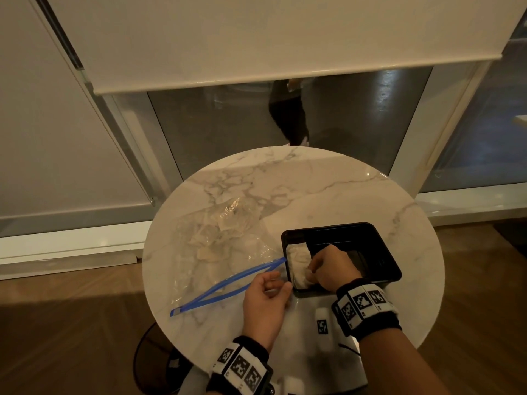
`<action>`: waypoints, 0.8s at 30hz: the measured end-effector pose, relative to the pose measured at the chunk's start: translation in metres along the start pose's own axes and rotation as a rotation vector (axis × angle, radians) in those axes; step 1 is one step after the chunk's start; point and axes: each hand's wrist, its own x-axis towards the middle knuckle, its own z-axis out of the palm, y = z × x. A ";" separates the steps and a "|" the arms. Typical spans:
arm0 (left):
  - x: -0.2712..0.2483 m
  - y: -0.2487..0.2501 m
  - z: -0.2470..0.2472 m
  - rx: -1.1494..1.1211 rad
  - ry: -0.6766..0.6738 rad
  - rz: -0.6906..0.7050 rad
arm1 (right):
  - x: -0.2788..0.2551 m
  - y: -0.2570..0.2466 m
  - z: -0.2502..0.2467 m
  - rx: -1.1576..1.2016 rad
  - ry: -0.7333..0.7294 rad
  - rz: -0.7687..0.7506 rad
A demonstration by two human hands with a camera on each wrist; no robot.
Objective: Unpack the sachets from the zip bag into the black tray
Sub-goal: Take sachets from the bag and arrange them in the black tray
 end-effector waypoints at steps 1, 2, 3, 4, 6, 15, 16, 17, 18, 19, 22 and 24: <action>0.000 0.001 0.000 0.002 -0.002 0.004 | 0.001 0.000 0.000 -0.009 -0.005 0.004; 0.000 0.001 0.000 0.007 -0.002 0.007 | 0.002 0.000 0.000 -0.016 -0.007 0.008; 0.000 0.002 0.000 0.012 -0.002 0.011 | 0.003 0.000 0.000 -0.024 -0.009 0.011; 0.000 0.002 -0.001 0.017 -0.001 0.013 | 0.003 -0.001 0.000 -0.034 -0.013 0.012; 0.000 0.001 -0.001 0.018 0.001 0.013 | 0.003 -0.001 0.000 -0.065 -0.032 0.005; 0.001 0.000 -0.001 0.037 0.006 0.002 | -0.001 -0.003 0.006 -0.120 0.003 0.018; 0.001 0.000 -0.001 0.040 0.008 -0.001 | -0.001 -0.004 0.006 -0.119 0.007 0.019; 0.001 -0.001 -0.001 0.045 0.007 -0.004 | -0.001 -0.004 0.006 -0.122 0.007 0.020; 0.001 -0.001 -0.001 0.049 0.008 -0.006 | -0.002 -0.003 0.007 -0.122 0.006 0.020; 0.001 -0.001 -0.001 0.051 0.010 -0.006 | -0.001 -0.003 0.008 -0.121 0.007 0.019; 0.001 -0.001 -0.001 0.061 0.018 -0.012 | 0.000 -0.001 0.007 -0.102 0.033 0.005; 0.001 0.000 -0.001 0.070 0.020 -0.014 | 0.000 -0.001 0.007 -0.094 0.062 -0.009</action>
